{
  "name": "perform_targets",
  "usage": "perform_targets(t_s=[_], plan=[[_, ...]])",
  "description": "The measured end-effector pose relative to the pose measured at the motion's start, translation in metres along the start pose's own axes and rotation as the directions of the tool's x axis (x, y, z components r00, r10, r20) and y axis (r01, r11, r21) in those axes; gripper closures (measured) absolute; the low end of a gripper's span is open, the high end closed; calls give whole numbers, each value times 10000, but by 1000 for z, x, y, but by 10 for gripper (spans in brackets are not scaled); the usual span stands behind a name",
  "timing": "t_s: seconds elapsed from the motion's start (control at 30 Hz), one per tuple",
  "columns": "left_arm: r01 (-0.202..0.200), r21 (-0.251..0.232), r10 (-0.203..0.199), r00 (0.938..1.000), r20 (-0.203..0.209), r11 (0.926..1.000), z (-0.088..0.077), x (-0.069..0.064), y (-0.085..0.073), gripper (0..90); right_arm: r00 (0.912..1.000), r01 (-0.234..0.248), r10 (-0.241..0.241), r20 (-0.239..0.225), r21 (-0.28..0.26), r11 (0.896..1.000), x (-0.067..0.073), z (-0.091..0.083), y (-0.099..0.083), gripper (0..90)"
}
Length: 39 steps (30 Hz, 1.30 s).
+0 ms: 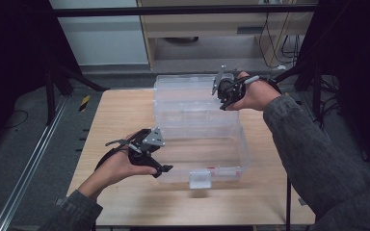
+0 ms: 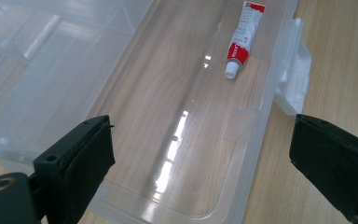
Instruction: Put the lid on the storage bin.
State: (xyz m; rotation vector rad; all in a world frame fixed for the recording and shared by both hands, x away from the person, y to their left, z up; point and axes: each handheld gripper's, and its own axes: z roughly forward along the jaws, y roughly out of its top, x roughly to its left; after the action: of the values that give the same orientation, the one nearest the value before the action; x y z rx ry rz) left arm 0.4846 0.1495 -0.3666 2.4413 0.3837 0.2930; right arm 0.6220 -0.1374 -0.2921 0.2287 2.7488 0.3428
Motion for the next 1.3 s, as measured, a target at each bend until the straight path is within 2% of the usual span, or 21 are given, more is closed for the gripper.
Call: perform_targets(t_s=[0.23, 0.5, 0.6, 0.63, 0.67, 0.77, 0.9, 0.93, 0.97, 1.07, 1.13, 1.3], plan=[[-293, 386, 279, 9990, 349, 9988, 6, -4, -1, 84, 9988, 460, -451, -196, 479, 9978, 0, 7, -1, 779], [-613, 712, 557, 9954, 781, 9956, 12, -9, -2, 126, 9980, 579, -569, -259, 406, 9975, -1, 7, -1, 807], [-791, 1103, 683, 9928, 988, 9907, 17, -10, -3, 149, 9979, 584, -574, -282, 350, 9977, -2, 8, -1, 808], [-741, 1203, 600, 9913, 1172, 9900, 20, -11, -5, 162, 9982, 538, -528, -288, 354, 9979, -2, 8, -1, 808], [-741, 1203, 600, 9913, 1172, 9900, 20, -11, -5, 170, 9982, 538, -528, -288, 354, 9979, -2, 8, -1, 808], [-786, 1512, 587, 9895, 1317, 9854, 24, -10, -7, 238, 9981, 550, -538, -292, 416, 9976, -2, 7, -1, 808], [-862, 1641, 605, 9859, 1558, 9827, 28, -9, -8, 329, 9983, 539, -530, -248, 392, 9978, -1, 7, -1, 807], [-861, 1643, 589, 9848, 1633, 9826, 29, -9, -8, 329, 9983, 541, -531, -249, 420, 9977, -1, 7, -1, 807], [-1036, 1710, 727, 9814, 1778, 9798, 30, -11, -7, 381, 9984, 532, -524, -219, 398, 9978, -1, 8, -1, 807], [-1137, 1825, 808, 9806, 1785, 9766, 33, -12, -6, 426, 9984, 534, -526, -206, 390, 9978, -1, 8, -1, 806], [-1187, 2040, 827, 9808, 1768, 9718, 37, -13, -5, 441, 9985, 509, -500, -223, 418, 9978, -1, 8, -1, 805], [-1316, 2223, 862, 9754, 2030, 9661, 44, -13, -4, 564, 9984, 544, -538, -172, 374, 9978, -1, 8, -2, 805]])
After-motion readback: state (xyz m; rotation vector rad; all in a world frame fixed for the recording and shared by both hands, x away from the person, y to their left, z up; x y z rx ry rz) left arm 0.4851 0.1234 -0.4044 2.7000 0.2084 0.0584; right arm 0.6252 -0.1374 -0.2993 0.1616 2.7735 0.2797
